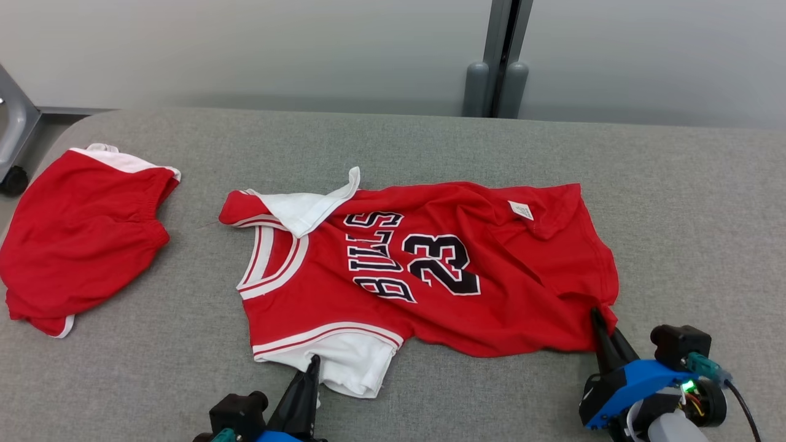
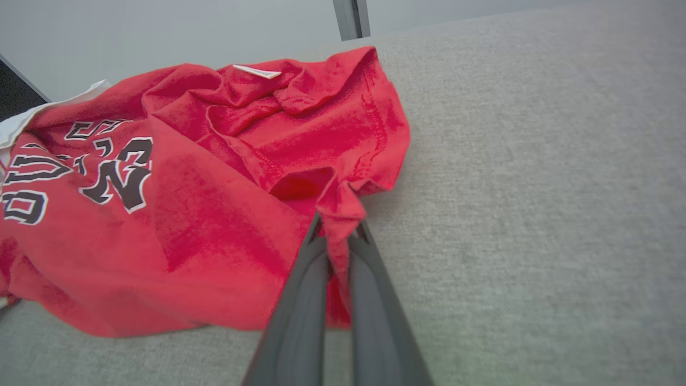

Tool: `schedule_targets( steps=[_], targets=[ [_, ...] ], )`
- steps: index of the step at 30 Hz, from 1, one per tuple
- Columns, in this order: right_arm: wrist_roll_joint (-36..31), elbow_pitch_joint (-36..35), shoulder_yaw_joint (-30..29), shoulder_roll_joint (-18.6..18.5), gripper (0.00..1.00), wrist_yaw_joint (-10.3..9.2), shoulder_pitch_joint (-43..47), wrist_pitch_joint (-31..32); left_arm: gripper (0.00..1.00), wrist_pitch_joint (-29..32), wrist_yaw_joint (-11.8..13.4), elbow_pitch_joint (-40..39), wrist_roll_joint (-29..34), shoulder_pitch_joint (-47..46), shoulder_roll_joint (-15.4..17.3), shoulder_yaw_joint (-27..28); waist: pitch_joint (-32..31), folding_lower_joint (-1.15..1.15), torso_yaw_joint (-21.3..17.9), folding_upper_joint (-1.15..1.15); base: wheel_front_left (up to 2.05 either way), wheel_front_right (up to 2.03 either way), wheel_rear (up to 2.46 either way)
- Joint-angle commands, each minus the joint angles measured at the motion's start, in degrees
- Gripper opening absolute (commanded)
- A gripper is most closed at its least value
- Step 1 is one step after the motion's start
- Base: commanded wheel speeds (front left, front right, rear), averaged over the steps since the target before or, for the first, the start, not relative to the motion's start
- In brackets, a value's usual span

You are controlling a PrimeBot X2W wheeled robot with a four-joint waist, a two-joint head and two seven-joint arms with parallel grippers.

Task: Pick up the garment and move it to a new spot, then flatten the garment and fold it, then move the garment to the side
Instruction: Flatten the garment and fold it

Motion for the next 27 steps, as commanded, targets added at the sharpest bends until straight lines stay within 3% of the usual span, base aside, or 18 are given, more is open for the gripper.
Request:
schedule_targets(
  steps=[1, 14, 21, 27],
  targets=[
    [1.04, -2.66, 1.23, -0.79, 0.0, 0.03, 2.3, 0.0, 0.0, -0.01, -0.4, -2.79, 0.82, 0.95, -0.01, 1.26, -0.79, -0.01, -0.41, -0.01, 0.0, 0.0, 0.0],
    [7.95, -16.27, 10.18, -2.21, 0.0, 0.03, 7.24, 3.01, 0.0, -0.02, -0.43, -14.2, 1.1, -2.91, 1.98, 3.92, -2.28, -0.01, -1.9, -0.01, 0.0, 0.0, 0.0],
    [11.64, -21.71, 8.9, -2.26, 0.0, 0.03, -1.3, 7.69, 0.0, 1.76, -0.43, -14.24, -1.55, -15.18, 5.37, 4.02, 0.48, -0.01, -3.45, -0.01, 0.0, 0.0, 0.0],
    [12.97, -20.14, 6.23, -2.3, 0.0, 0.03, -17.32, 12.61, 0.0, 6.07, -0.43, -11.3, -4.55, -32.23, 9.58, 3.45, 6.64, -0.01, -5.06, -0.01, 0.0, 0.0, 0.0]
  ],
)
